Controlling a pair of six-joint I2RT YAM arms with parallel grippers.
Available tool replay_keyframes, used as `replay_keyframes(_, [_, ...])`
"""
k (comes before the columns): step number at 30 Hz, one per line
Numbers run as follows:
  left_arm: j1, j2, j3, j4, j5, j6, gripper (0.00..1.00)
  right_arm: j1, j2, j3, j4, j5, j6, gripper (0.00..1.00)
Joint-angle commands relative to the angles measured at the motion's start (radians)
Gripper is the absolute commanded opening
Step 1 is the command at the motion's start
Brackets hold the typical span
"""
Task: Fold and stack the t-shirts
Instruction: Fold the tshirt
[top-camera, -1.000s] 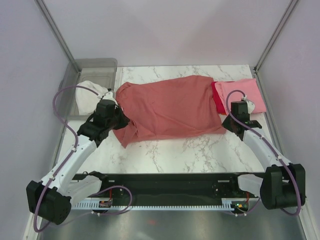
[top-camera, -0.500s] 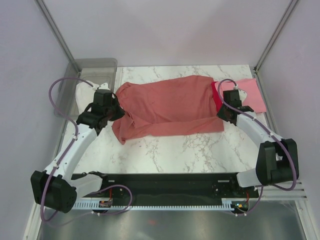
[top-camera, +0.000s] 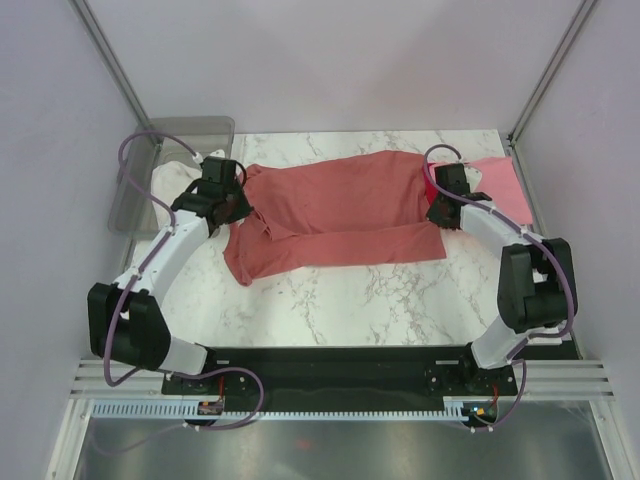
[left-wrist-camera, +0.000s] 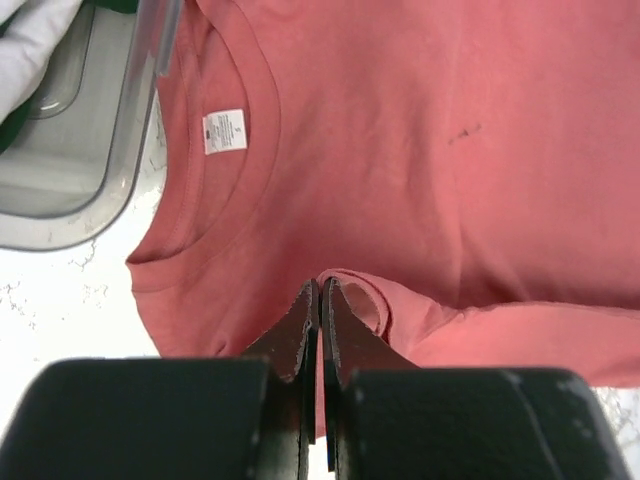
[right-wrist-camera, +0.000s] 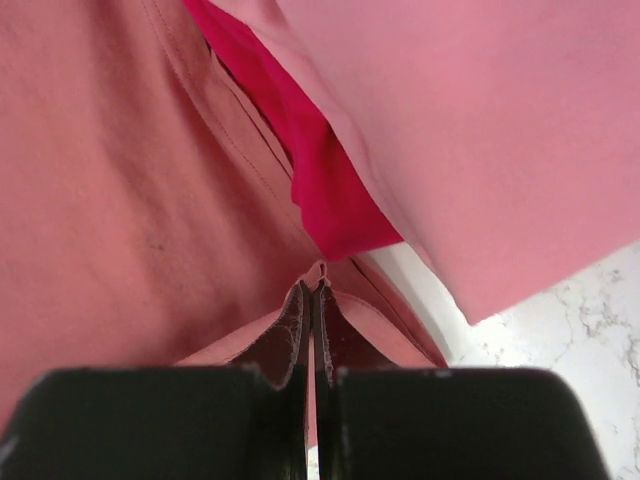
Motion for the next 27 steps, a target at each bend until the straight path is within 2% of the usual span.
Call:
replay_keyframes(1, [0.025,0.061,0.067,0.032,-0.046,0.039,0.02,0.007,0.044,0.075,0.031,0.004,-0.006,0.0])
replay_keyframes(4, [0.034,0.086,0.076,0.036,-0.054,0.041,0.02,0.01,0.063,0.083,0.04,0.001,-0.009,0.01])
replay_keyframes(6, [0.035,0.098,0.078,0.04,-0.057,0.039,0.02,0.011,0.069,0.084,0.043,0.001,-0.02,0.08])
replay_keyframes(7, [0.035,0.097,0.078,0.041,-0.046,0.046,0.02,0.013,0.066,0.084,0.043,-0.001,-0.027,0.15])
replay_keyframes(9, [0.034,0.086,0.07,0.047,-0.04,0.049,0.23,0.019,0.052,0.075,0.048,0.012,-0.039,0.4])
replay_keyframes(11, [0.032,0.037,0.049,0.065,-0.038,0.05,0.36,0.02,0.014,0.046,0.077,0.013,-0.046,0.41])
replay_keyframes(12, [0.032,0.012,0.02,0.094,-0.032,0.05,0.39,0.021,-0.001,0.034,0.092,0.012,-0.049,0.42])
replay_keyframes(14, [0.028,-0.026,-0.007,0.113,-0.014,0.05,0.48,0.021,-0.034,0.009,0.127,-0.014,-0.072,0.5])
replay_keyframes(15, [0.02,-0.07,-0.025,0.116,-0.011,0.047,0.5,0.021,-0.035,0.011,0.149,-0.025,-0.078,0.56])
replay_keyframes(16, [0.012,-0.089,-0.034,0.118,-0.011,0.041,0.53,0.021,-0.02,0.032,0.147,-0.034,-0.086,0.58])
replay_keyframes(17, [0.005,-0.11,-0.043,0.118,-0.011,0.036,0.62,0.021,-0.009,0.047,0.146,-0.048,-0.093,0.59])
replay_keyframes(19, [-0.027,-0.17,-0.07,0.115,-0.006,0.036,0.64,0.021,0.032,0.092,0.146,-0.062,-0.101,0.58])
replay_keyframes(22, [-0.066,-0.25,-0.108,0.107,0.003,0.038,0.8,0.019,0.105,0.156,0.137,-0.062,-0.102,0.54])
replay_keyframes(27, [-0.08,-0.36,-0.192,0.093,0.057,0.021,0.83,0.002,0.216,0.251,0.108,-0.044,-0.072,0.46])
